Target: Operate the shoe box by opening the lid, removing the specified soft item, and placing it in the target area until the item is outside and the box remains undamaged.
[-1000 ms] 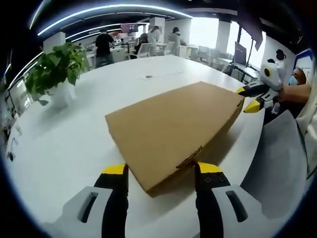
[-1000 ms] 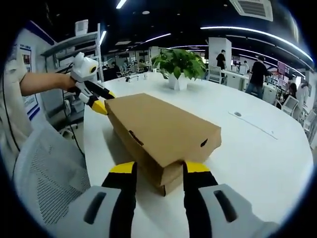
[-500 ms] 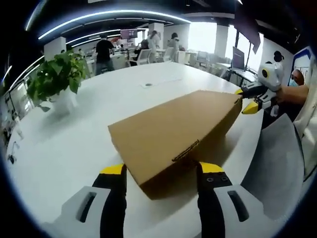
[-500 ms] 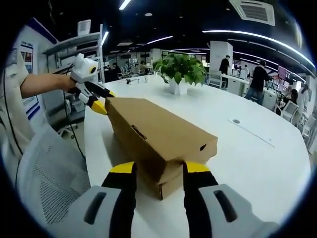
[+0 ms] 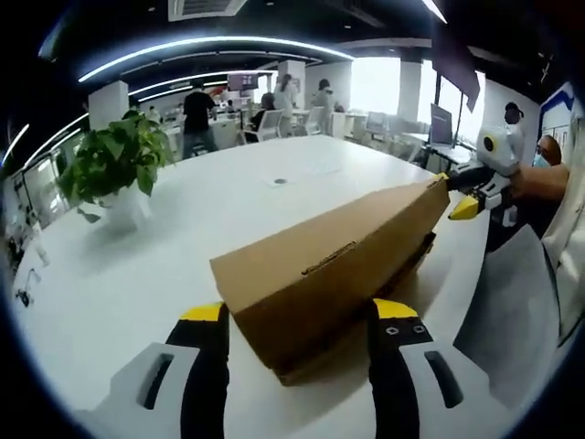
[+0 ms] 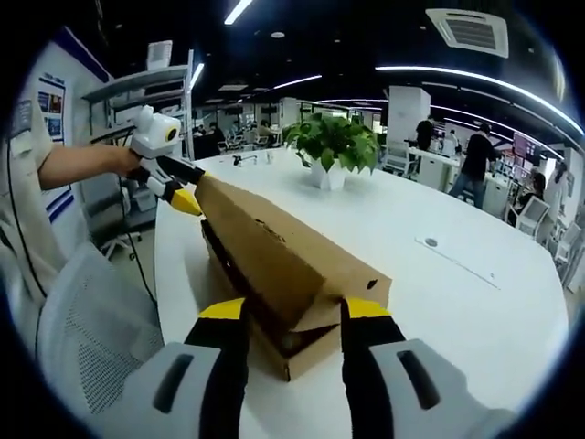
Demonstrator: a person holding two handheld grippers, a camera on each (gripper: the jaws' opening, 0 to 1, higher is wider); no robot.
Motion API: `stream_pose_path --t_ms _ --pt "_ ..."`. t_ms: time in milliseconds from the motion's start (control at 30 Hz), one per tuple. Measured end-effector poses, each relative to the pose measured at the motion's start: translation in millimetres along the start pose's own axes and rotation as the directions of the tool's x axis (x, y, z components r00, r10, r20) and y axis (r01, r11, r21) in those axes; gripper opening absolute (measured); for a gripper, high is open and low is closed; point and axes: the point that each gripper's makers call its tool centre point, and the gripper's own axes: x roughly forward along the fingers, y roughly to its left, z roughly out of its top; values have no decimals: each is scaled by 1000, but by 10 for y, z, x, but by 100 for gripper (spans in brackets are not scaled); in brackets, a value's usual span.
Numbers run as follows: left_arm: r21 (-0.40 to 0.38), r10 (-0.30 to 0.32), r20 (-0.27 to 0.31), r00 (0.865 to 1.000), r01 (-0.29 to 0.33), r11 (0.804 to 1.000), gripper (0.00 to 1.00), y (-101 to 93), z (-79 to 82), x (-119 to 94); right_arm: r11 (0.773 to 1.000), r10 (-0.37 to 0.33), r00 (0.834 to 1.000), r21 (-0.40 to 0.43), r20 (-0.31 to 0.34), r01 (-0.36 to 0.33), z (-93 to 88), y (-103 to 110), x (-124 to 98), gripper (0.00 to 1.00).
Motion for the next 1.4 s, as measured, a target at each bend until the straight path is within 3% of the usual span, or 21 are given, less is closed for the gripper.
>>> stream_pose_path --t_ms 567,1100,1400 --pt "12 50 83 995 -51 999 57 168 345 14 999 -27 998 -45 52 29 307 -191 17 38" --pt "23 148 127 981 -152 988 34 447 526 58 996 -50 996 -70 69 55 472 -394 67 35" --pt "11 222 147 964 -226 974 16 662 619 87 995 -78 993 -54 90 83 558 -544 112 30"
